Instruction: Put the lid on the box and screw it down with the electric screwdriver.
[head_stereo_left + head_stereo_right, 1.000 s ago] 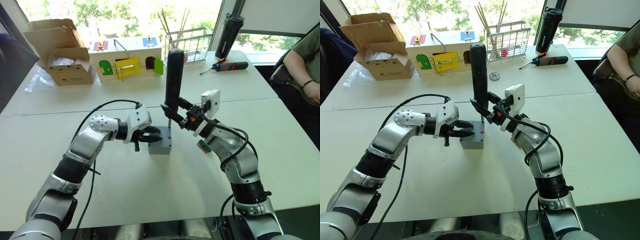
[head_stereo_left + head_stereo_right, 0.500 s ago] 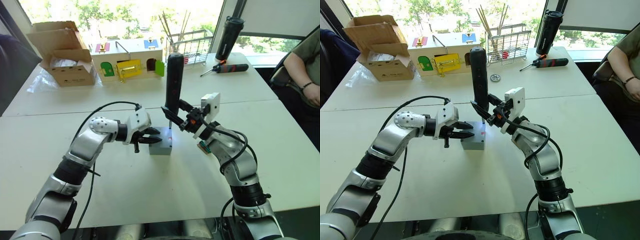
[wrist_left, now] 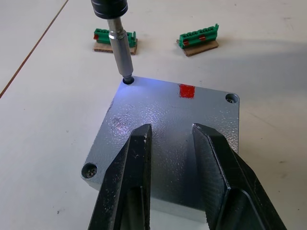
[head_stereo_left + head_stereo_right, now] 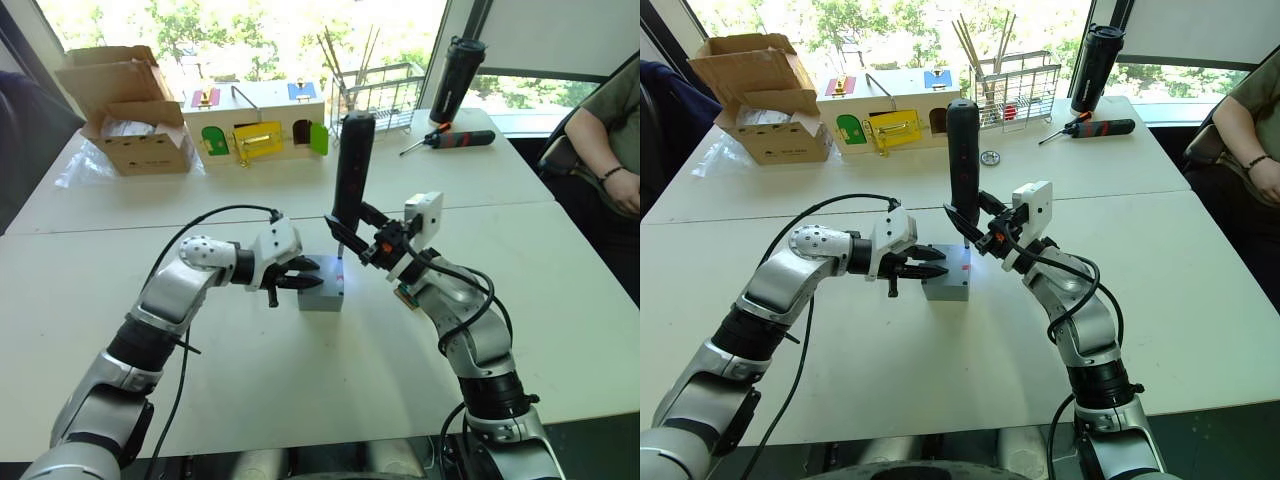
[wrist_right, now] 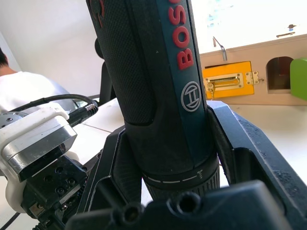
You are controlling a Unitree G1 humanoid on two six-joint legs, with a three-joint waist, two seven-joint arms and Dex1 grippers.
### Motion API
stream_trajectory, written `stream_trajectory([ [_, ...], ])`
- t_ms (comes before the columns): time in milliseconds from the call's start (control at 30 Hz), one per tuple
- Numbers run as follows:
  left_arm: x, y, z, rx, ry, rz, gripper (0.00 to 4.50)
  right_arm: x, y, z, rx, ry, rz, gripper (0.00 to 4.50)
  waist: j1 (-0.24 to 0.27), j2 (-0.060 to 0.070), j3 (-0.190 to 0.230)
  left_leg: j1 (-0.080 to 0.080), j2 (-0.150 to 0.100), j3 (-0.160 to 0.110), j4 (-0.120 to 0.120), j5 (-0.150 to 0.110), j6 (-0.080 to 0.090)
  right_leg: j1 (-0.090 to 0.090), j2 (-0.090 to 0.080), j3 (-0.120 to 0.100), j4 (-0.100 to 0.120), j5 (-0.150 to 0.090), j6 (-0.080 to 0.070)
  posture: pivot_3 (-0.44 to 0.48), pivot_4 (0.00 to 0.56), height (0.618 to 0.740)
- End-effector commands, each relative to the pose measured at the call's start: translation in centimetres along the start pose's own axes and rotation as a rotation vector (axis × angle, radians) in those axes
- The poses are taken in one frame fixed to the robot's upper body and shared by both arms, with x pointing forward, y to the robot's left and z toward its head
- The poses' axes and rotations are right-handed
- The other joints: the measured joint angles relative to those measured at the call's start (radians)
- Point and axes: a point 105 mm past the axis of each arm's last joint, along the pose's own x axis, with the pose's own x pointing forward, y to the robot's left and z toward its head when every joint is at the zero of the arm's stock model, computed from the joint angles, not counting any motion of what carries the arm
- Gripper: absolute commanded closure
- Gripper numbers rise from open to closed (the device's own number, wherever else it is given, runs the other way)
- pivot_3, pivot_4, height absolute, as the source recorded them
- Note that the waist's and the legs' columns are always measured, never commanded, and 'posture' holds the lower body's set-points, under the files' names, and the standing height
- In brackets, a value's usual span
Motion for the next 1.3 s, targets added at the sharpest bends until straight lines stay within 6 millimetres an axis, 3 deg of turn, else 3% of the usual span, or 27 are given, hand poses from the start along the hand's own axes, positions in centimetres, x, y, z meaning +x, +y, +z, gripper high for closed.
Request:
stream_trajectory([
  [33,0.3,-0.4,-0.6,0.0,0.035,-0.01,3.16,-0.7,0.6,-4.7,0.093,0.175,0.01,2.73,0.0,0.0,0.0,0.0,0.0,0.0,0.0,0.0,0.0,0.0,0.0,0.0,0.0,0.0,0.0,0.0,0.15,0.74],
  [167,0.4,-0.4,-0.6,-0.003,0.032,-0.01,3.16,-0.6,0.4,-4.3,0.085,0.162,0.004,2.73,0.001,0.0,0.0,0.0,0.0,0.0,0.0,0.0,0.0,0.0,0.0,0.0,-0.001,0.0,0.0,0.0,0.15,0.74],
  [333,0.6,-0.5,-0.7,-0.012,0.029,-0.011,3.16,0.2,0.0,-0.8,0.051,0.054,0.005,2.73,0.004,0.0,0.0,0.0,0.0,0.0,0.0,0.0,0.0,0.001,0.0,0.0,-0.002,0.0,0.0,0.0,0.15,0.74],
  [600,1.2,-0.7,-0.9,-0.021,0.021,-0.022,3.16,1.4,0.6,9.9,0.051,-0.211,0.09,2.73,0.019,0.006,0.008,-0.003,0.0,0.0,0.0,0.001,-0.001,-0.001,-0.001,0.001,-0.002,0.0,0.0,0.0,0.15,0.74],
  [733,1.3,-0.7,-0.6,-0.029,0.0,-0.016,3.16,1.2,0.3,12.8,0.081,-0.261,0.109,2.73,0.025,0.006,0.008,-0.006,0.0,0.0,0.0,0.002,-0.003,-0.006,-0.001,0.0,-0.002,0.0,0.0,0.0,0.15,0.74],
  [833,0.6,0.0,0.5,-0.061,-0.062,0.022,3.16,1.0,-1.7,14.6,0.108,-0.25,0.038,2.73,0.026,0.005,0.009,-0.007,-0.001,0.0,0.0,0.002,-0.003,-0.005,-0.002,0.001,-0.002,0.0,0.0,0.0,0.15,0.74],
  [933,0.1,1.1,3.5,-0.116,-0.204,0.063,3.16,0.8,-4.5,14.8,0.146,-0.189,-0.114,2.73,0.027,0.004,0.01,-0.007,-0.001,0.0,0.001,0.0,-0.001,-0.005,-0.003,0.001,-0.002,0.0,0.0,0.0,0.15,0.74],
  [1033,-1.3,1.5,7.3,-0.101,-0.315,0.057,3.16,-1.5,-8.9,16.2,0.195,-0.07,-0.232,2.73,0.027,0.001,0.016,-0.02,-0.001,-0.001,0.005,0.004,-0.006,-0.013,-0.003,0.0,0.002,0.0,0.0,0.0,0.15,0.74],
  [1100,-1.9,0.9,7.8,-0.047,-0.288,0.025,3.16,-3.3,-11.0,16.9,0.209,0.015,-0.289,2.73,0.027,0.002,0.018,-0.025,-0.002,0.0,0.006,0.004,-0.007,-0.018,-0.004,-0.001,0.004,0.0,0.0,0.0,0.15,0.74],
  [1167,-2.1,-0.1,7.6,0.001,-0.244,-0.016,3.16,-5.2,-12.9,16.1,0.199,0.154,-0.364,2.73,0.023,0.003,0.019,-0.029,-0.003,0.001,0.005,0.004,-0.007,-0.023,-0.005,-0.001,0.004,0.0,0.0,0.0,0.15,0.74],
  [1233,-2.4,-1.5,7.0,0.088,-0.178,-0.079,3.16,-8.8,-15.7,13.6,0.216,0.396,-0.511,2.73,0.02,0.003,0.02,-0.029,-0.002,0.002,0.002,0.004,-0.007,-0.024,-0.005,-0.001,0.002,0.0,0.0,0.0,0.15,0.74],
  [1300,-2.4,-2.4,6.7,0.135,-0.146,-0.12,3.16,-11.5,-16.6,11.5,0.235,0.567,-0.563,2.73,0.02,0.004,0.02,-0.029,-0.002,0.003,0.001,0.004,-0.006,-0.024,-0.005,-0.001,-0.001,0.0,0.0,0.0,0.15,0.74],
])
